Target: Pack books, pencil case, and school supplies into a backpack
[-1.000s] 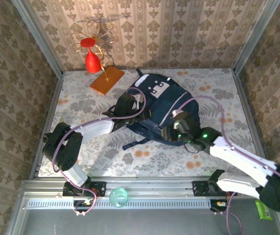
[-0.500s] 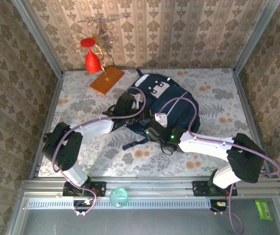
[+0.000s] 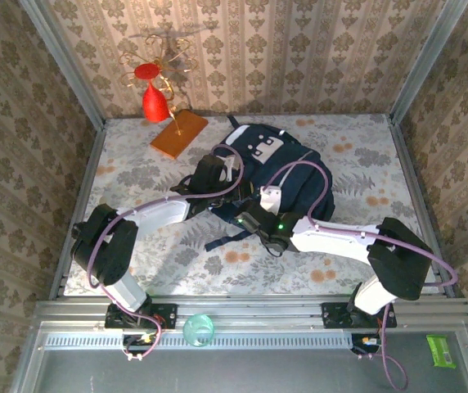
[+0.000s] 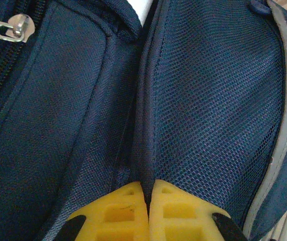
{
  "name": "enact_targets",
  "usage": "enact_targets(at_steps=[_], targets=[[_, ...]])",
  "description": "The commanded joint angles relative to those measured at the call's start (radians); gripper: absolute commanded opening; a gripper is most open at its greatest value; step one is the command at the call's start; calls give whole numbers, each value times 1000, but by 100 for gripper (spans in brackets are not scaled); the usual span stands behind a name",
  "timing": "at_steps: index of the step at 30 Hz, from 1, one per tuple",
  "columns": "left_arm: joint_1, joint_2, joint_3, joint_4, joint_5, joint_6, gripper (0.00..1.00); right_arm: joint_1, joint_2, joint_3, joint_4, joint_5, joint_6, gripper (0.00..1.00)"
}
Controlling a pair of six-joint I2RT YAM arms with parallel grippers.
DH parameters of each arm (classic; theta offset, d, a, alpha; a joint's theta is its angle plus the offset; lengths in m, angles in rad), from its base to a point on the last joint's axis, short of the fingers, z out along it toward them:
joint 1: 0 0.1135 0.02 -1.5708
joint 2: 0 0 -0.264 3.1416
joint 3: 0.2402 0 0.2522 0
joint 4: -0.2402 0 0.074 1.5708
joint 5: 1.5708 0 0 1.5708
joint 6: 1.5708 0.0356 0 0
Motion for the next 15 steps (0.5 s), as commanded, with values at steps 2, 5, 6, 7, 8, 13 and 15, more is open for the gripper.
enact_targets(at_steps=[2, 5, 6, 7, 8, 13, 15], targets=[[-12, -23, -18, -36, 88, 34, 0, -41, 17, 33, -8, 157, 39, 36], [-11, -22, -12, -42, 88, 40, 0, -44, 10, 22, -18, 172, 50, 32], [-11, -21, -11, -45, 87, 43, 0, -44, 4, 16, -18, 170, 53, 30], [-12, -21, -11, -48, 85, 47, 0, -44, 2, 12, -18, 168, 55, 28], [-12, -20, -11, -48, 83, 48, 0, -44, -3, 9, -16, 161, 58, 27], [-9, -12, -8, -44, 80, 50, 0, -42, -29, -19, -16, 121, 79, 20], [-8, -7, -6, -42, 82, 50, 0, -42, -42, -30, -15, 104, 86, 18]])
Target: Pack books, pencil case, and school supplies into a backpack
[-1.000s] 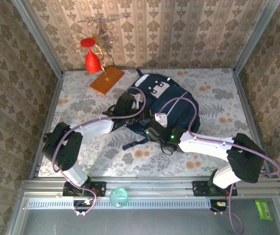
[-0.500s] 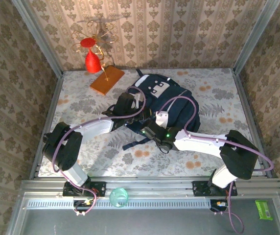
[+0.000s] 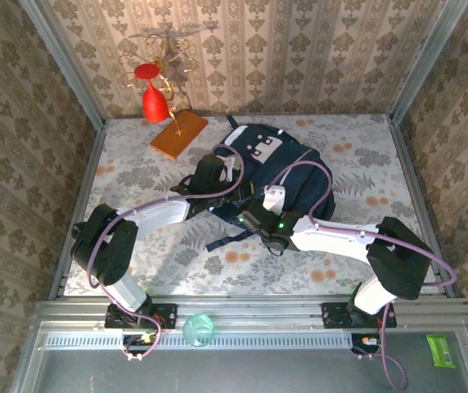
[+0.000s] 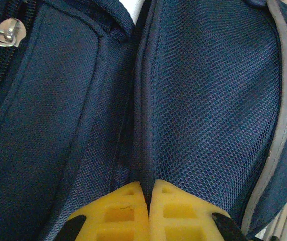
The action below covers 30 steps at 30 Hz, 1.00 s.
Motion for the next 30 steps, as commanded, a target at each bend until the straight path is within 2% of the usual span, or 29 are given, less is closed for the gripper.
enact_targets(at_steps=[1, 5, 10, 16, 22, 27, 30], targets=[[-6, -3, -4, -43, 76, 31, 0, -28, -44, -25, 6, 70, 37, 17], [-2, 5, 1, -42, 79, 32, 0, -26, -78, -68, 75, 8, 27, 13], [2, 13, 1, -36, 79, 30, 0, -38, -121, -137, 230, -147, 8, 12], [6, 21, 3, -31, 78, 31, 0, -50, -158, -192, 366, -302, -32, 14], [12, 26, 3, -25, 83, 28, 0, -56, -225, -263, 471, -395, -78, 19], [15, 28, 8, -25, 86, 29, 0, -56, -273, -328, 489, -387, -66, 21], [15, 29, 6, -24, 86, 29, 0, -56, -287, -350, 465, -361, -42, 27]])
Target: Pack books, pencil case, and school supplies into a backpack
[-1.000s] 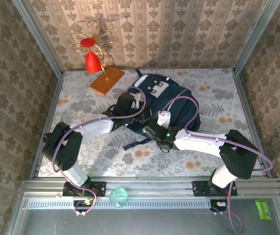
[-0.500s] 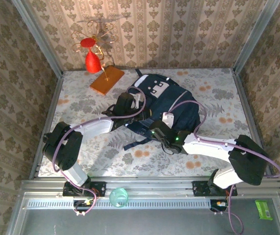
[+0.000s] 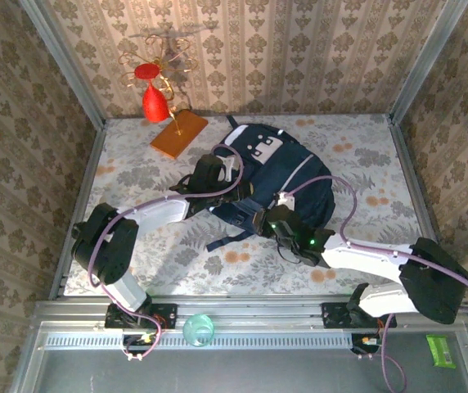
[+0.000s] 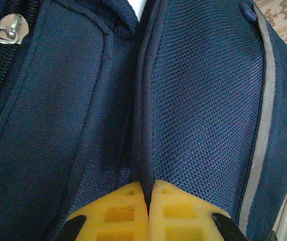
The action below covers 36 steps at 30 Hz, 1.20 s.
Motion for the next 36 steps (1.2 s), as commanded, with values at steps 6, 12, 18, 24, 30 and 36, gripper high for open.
enact_targets(at_steps=[6, 12, 18, 24, 30, 36], targets=[[2, 22, 12, -24, 56, 28, 0, 2, -65, -40, -62, 93, 53, 35], [5, 28, 18, -23, 65, 29, 0, 30, -13, 46, -165, 149, -9, 39], [7, 27, 13, -22, 69, 31, 0, 38, 51, 99, -191, 196, -40, 39], [12, 17, 8, -23, 70, 31, 0, 37, 117, 141, -204, 197, -49, 35], [13, 12, 8, -26, 70, 35, 0, 38, 160, 135, -191, 202, -43, 33], [13, 13, 7, -25, 70, 33, 0, 38, 160, 135, -187, 210, -49, 21]])
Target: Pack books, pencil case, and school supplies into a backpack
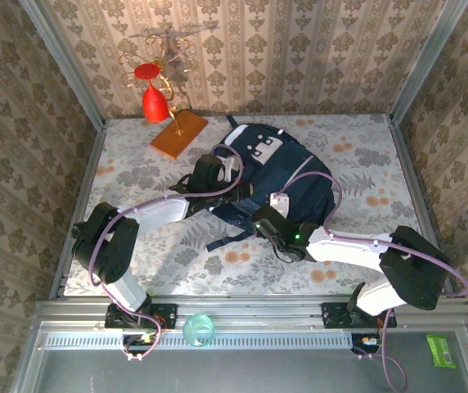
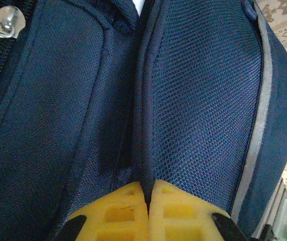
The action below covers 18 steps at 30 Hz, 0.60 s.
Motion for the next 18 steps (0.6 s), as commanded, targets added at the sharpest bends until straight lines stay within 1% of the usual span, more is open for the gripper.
enact_targets(at_steps=[1, 7, 10, 18], targets=[[4, 8, 6, -20, 40, 27, 0, 5, 5, 11, -12, 48, -6, 17], [16, 0, -4, -28, 19, 51, 0, 4, -48, -14, -52, 54, -3, 6], [28, 1, -1, -53, 3, 82, 0, 5, -108, -41, -86, 56, 17, 0], [53, 13, 1, -95, -26, 144, 0, -4, -209, -110, -186, 86, 62, 0]])
